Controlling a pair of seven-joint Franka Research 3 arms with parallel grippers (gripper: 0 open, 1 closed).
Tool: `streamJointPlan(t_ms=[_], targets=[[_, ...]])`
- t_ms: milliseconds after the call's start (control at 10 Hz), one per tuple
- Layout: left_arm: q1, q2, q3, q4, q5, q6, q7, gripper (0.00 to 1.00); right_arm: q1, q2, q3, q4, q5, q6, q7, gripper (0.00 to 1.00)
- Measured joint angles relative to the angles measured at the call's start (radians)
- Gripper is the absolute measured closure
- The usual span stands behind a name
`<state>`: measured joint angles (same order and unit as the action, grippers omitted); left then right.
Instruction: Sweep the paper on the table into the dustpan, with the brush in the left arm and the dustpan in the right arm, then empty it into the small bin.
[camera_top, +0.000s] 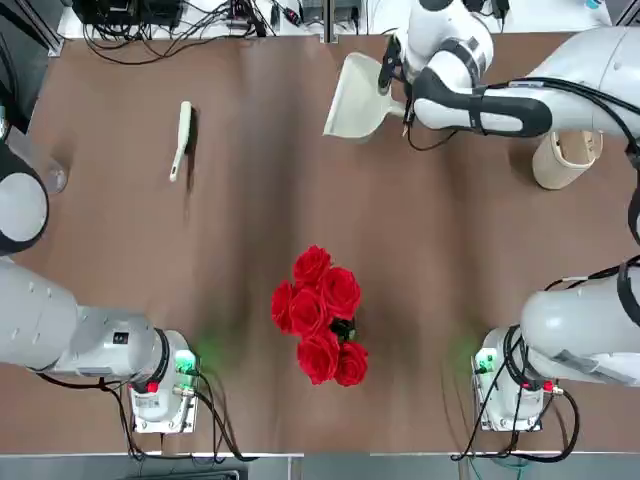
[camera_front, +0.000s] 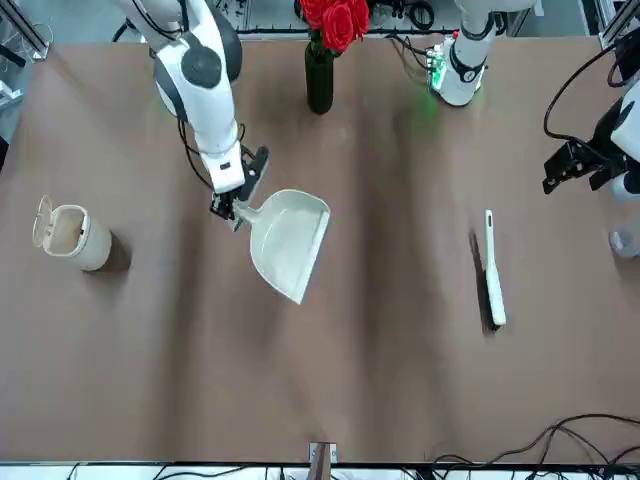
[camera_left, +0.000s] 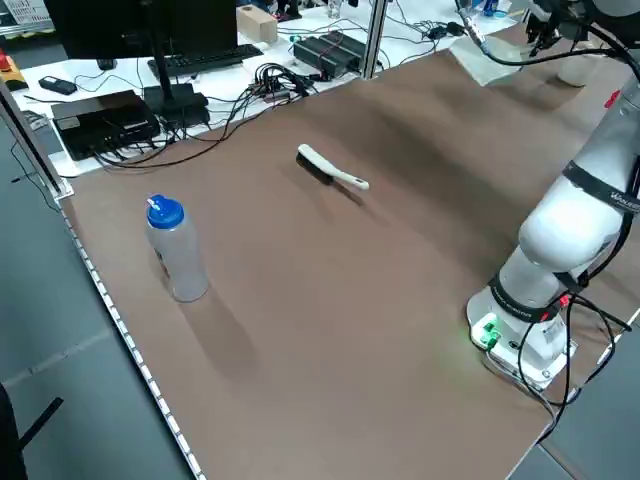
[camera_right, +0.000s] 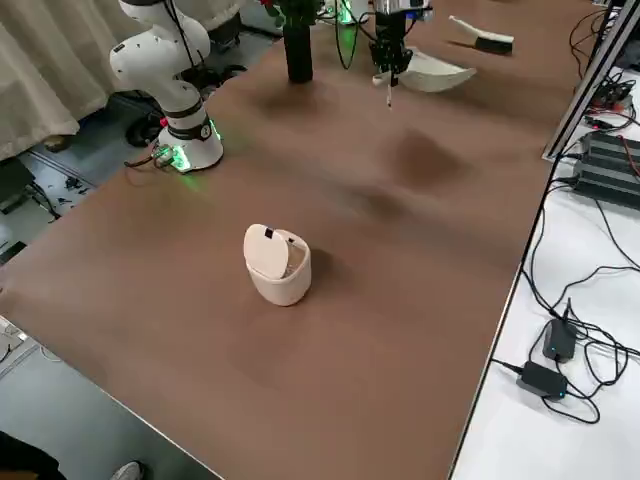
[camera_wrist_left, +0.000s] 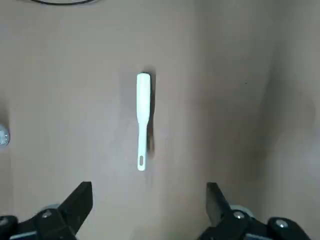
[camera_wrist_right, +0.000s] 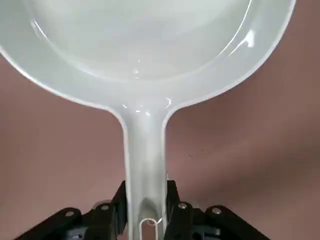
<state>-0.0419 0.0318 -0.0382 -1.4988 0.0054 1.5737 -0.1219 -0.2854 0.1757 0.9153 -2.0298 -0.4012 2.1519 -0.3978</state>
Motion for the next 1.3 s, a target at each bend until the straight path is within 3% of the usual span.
streamJointPlan(t_ms=[600, 1000, 1300], targets=[[0.0, 0.0, 0.001, 0.0, 0.0, 0.0, 0.0, 0.0, 0.028, 0.231, -0.003, -0.004, -0.316, 0.003, -0.052, 0.67], [0.0, 0.0, 0.0, 0.0, 0.0, 0.0, 0.0, 0.0, 0.025, 0.326, -0.011, 0.007, -0.42, 0.018, -0.147, 0.67], [-0.001, 0.0, -0.001, -0.003, 0.0, -0.002, 0.0, 0.0, 0.013, 0.381, -0.043, 0.044, -0.446, 0.021, -0.341, 0.67]])
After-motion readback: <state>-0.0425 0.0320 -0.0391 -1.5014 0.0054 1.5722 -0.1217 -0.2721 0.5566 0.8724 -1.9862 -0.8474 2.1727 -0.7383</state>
